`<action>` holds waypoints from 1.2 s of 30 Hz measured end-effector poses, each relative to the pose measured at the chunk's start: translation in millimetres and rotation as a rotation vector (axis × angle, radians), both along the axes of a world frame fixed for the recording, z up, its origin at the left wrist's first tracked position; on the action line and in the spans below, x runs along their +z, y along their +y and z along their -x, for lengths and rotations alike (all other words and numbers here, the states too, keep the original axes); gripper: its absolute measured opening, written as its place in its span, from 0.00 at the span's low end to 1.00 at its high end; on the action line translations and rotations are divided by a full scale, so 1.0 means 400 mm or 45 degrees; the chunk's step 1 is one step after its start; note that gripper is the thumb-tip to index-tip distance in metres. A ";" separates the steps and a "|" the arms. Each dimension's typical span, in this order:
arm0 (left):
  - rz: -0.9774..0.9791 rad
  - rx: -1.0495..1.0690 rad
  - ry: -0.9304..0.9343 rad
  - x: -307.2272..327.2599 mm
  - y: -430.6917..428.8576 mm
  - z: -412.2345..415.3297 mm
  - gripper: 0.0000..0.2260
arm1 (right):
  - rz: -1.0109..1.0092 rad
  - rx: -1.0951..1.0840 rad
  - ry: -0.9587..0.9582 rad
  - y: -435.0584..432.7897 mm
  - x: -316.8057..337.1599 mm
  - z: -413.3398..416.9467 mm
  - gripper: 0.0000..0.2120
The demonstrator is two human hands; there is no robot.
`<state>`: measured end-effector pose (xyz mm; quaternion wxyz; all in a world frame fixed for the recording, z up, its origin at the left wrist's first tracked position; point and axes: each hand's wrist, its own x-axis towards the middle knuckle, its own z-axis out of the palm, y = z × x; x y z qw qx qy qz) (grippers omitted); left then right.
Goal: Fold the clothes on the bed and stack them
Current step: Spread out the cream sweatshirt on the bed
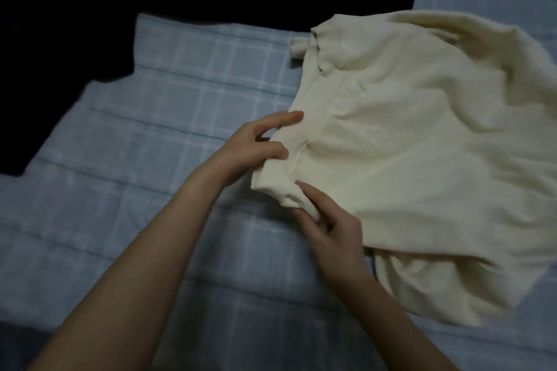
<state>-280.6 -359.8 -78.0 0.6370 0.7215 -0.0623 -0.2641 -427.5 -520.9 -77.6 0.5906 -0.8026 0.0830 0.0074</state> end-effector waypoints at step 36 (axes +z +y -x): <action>-1.055 -0.311 -0.781 -0.079 -0.305 0.179 0.29 | 1.098 -0.266 -0.196 -0.351 0.033 0.019 0.25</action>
